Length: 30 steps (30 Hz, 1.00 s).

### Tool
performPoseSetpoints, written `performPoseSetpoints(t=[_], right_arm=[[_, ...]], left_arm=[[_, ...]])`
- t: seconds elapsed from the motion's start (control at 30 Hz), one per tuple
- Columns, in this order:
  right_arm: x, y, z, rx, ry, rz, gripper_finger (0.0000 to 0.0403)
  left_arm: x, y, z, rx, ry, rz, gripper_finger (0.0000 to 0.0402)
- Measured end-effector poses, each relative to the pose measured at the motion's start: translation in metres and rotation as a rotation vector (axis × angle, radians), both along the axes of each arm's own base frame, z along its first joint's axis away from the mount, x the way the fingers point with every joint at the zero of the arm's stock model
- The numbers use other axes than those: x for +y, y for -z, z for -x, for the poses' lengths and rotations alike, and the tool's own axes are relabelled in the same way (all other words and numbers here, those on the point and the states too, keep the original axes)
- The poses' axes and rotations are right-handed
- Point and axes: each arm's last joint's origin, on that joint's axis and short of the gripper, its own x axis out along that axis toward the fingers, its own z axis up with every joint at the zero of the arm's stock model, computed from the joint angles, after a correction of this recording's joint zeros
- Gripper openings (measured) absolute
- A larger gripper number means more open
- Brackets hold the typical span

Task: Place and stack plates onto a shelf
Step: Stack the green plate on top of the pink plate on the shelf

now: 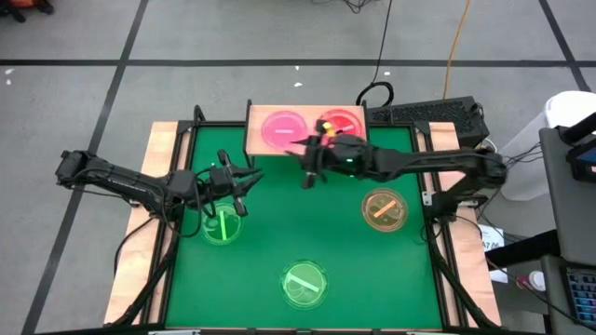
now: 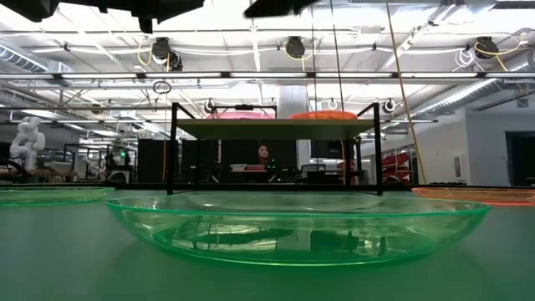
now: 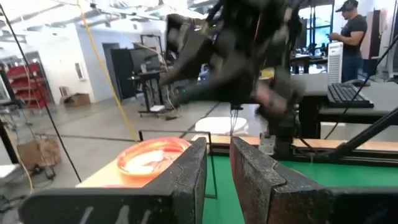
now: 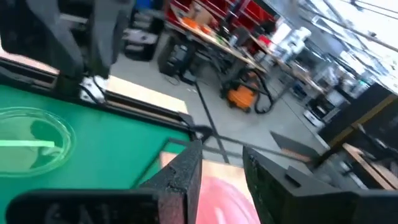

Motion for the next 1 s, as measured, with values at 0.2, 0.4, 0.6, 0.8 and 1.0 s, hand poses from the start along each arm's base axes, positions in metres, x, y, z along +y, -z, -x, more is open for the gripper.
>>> performPoseSetpoints(t=[0.2, 0.4, 0.6, 0.8, 1.0], right_arm=[[0.022, -0.031, 0.05, 0.017, 0.019, -0.09, 0.0094], [0.041, -0.006, 0.092, 0.019, -0.034, -0.147, 0.0094], [0.041, 0.043, 0.124, -0.136, 0.046, -0.136, 0.0093], [0.038, 0.079, 0.152, -0.267, 0.05, -0.141, 0.0093], [0.037, 0.089, 0.169, -0.324, 0.049, -0.171, 0.0093]], left_arm=[[0.0, 0.007, -0.003, 0.048, 0.004, 0.039, 0.0078], [-0.002, 0.025, -0.016, 0.125, 0.006, 0.075, 0.0078], [-0.005, 0.048, -0.032, 0.214, 0.002, 0.064, 0.0078], [-0.004, 0.061, -0.043, 0.259, 0.136, 0.076, 0.0078], [0.001, 0.07, -0.049, 0.279, 0.312, 0.243, 0.0078]])
